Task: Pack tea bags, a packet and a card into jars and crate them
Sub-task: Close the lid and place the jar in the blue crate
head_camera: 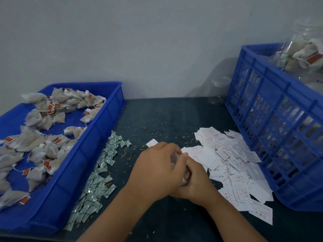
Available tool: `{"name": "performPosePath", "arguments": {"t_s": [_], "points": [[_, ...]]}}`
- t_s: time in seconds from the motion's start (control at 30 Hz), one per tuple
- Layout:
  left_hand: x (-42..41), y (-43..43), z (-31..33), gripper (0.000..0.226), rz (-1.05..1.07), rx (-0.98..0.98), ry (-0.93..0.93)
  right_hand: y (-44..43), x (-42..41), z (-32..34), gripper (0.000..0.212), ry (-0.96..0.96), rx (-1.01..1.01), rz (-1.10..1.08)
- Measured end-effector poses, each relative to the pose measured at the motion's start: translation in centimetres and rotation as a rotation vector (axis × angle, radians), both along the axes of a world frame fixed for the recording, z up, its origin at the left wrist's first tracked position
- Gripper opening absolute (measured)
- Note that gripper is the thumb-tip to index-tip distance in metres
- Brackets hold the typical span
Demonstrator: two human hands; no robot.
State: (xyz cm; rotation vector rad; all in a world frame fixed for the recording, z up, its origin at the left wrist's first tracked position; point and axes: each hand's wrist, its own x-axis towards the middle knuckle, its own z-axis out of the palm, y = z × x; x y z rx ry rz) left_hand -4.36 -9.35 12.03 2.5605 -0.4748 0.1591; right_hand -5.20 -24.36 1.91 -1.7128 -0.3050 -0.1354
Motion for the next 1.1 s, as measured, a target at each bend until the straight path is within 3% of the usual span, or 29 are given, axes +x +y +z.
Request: {"name": "performPosePath", "arguments": {"t_s": [0.3, 0.57, 0.63, 0.73, 0.8, 0.87, 0.97, 1.1], "points": [[0.7, 1.0, 0.0, 0.019, -0.259, -0.091, -0.019, -0.4, 0.3, 0.1, 0.039, 0.135, 0.041, 0.051], [1.4, 2.1, 0.4, 0.016, -0.714, -0.246, -0.073, -0.8, 0.1, 0.7, 0.069, 0.239, 0.247, 0.283], [1.6, 2.1, 0.6, 0.022, -0.790, -0.187, -0.104, -1.1, 0.0, 0.6, 0.058, 0.225, 0.252, 0.301], [2.8, 3.0, 1.5, 0.047, -0.646, 0.091, -0.145, -0.4, -0.1, 1.1, 0.061, 0.220, 0.254, 0.165], [3.0, 3.7, 1.9, 0.055, -0.486, 0.153, -0.030, -0.2, 0.6, 0.5, 0.062, 0.174, 0.254, 0.071], [2.5, 3.7, 1.7, 0.060, -0.399, 0.046, 0.155, -0.1, 0.8, 0.5, 0.063, 0.098, 0.217, 0.016], [1.0, 2.0, 0.9, 0.067, -0.212, -0.139, 0.290, 0.0, 0.8, 0.0, 0.068, 0.070, 0.115, 0.000], [0.1, -0.4, 0.1, 0.038, -0.040, -0.316, 0.051, 0.0, 0.6, -0.4, 0.063, 0.139, 0.114, 0.011]]}}
